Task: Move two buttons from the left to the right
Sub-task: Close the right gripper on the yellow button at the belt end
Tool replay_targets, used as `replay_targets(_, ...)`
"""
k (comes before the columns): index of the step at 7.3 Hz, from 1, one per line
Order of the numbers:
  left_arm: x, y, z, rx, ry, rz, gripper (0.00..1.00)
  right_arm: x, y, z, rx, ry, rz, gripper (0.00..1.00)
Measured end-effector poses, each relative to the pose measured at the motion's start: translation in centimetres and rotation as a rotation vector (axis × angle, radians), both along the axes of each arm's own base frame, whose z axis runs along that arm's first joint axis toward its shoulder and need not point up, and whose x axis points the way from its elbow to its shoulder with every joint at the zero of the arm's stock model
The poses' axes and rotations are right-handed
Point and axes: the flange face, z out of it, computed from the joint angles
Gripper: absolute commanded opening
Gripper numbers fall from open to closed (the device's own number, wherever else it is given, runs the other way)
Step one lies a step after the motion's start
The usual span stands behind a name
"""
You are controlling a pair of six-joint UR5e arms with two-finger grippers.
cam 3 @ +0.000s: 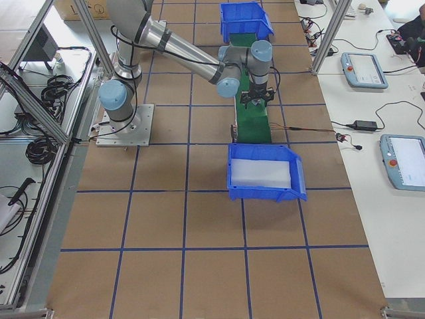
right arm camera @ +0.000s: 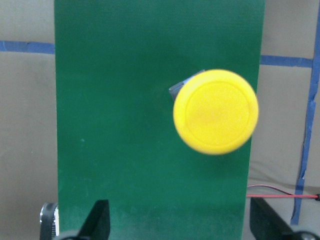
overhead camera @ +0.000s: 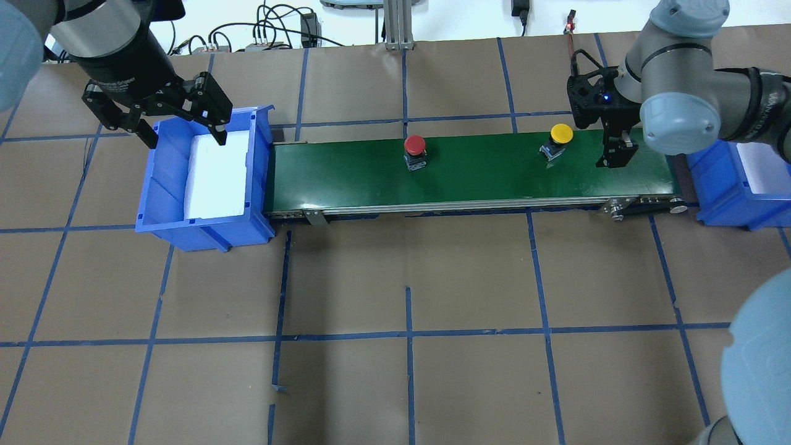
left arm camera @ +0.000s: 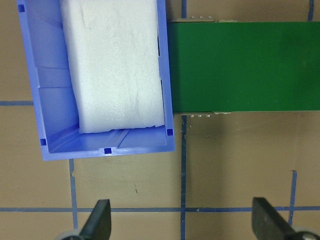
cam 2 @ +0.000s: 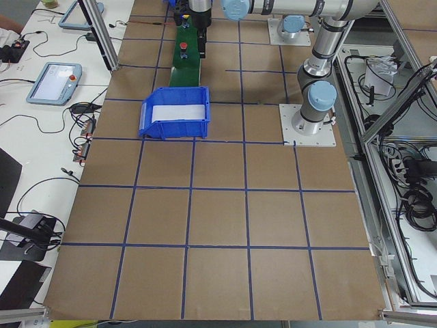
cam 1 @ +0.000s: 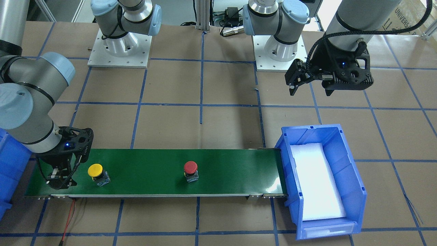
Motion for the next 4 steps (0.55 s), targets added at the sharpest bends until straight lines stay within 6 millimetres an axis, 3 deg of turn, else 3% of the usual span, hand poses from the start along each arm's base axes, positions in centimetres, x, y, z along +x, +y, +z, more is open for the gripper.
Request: replay_targets(4,-0.02,0.11,-0.11,0.004,0.001,0.0,1.0,0.82,-0.19,0.31,-0.007,0.007,0.016,0.96)
